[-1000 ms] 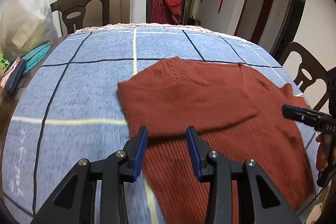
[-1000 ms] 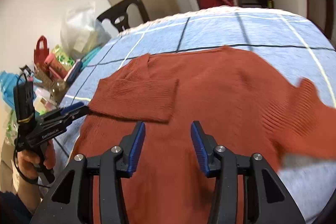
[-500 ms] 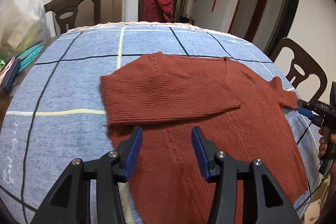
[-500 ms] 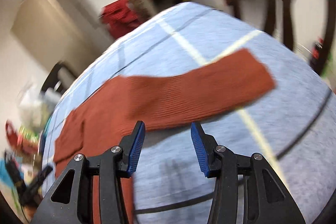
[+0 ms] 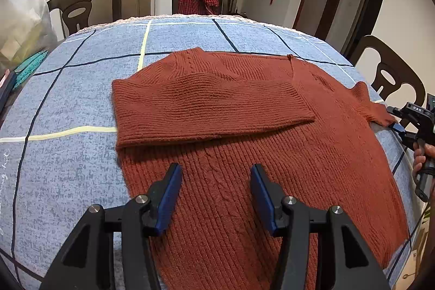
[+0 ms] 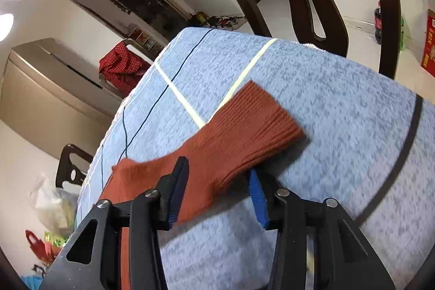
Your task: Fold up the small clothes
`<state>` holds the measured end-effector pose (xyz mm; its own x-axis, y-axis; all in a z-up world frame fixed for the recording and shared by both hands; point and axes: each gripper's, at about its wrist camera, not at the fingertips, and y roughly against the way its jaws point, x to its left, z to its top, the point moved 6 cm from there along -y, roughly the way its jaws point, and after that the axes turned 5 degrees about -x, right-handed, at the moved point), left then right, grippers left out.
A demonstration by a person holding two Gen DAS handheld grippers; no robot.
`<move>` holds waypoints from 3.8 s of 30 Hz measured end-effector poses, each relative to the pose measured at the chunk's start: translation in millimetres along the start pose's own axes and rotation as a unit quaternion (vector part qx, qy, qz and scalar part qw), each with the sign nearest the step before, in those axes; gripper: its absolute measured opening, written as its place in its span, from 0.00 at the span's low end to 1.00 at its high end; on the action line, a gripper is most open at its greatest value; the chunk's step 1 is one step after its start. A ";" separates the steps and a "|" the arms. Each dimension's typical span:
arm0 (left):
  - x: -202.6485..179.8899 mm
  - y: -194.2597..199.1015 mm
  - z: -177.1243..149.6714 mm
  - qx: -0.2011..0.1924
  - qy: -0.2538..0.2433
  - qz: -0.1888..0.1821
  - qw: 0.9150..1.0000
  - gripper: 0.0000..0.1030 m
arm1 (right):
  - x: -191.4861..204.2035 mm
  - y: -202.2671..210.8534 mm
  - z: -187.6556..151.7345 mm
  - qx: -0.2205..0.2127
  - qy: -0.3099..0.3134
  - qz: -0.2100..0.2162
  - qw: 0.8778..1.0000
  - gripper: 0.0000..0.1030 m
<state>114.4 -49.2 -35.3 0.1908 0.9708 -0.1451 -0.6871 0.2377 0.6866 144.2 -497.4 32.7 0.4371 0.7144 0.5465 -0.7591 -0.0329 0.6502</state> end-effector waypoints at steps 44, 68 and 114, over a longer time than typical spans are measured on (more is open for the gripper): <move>-57.0 -66.8 53.7 0.055 0.005 -0.124 0.991 0.35 | 161.0 -8.3 -127.6 0.139 0.264 0.199 0.933 0.36; -55.9 -51.2 76.9 -0.003 -0.027 -0.100 0.995 0.14 | 149.2 -22.5 -89.1 0.108 0.279 0.149 0.942 0.29; -14.4 28.7 1.6 -0.017 -0.030 0.040 0.999 0.40 | 144.7 50.4 -129.3 0.121 0.371 0.140 0.910 0.33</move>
<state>93.0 -56.4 -12.3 0.1753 0.9834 -0.0461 -0.7252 0.1607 0.6695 106.8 -305.3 76.2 -0.2708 0.9266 0.2610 -0.6229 -0.3754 0.6863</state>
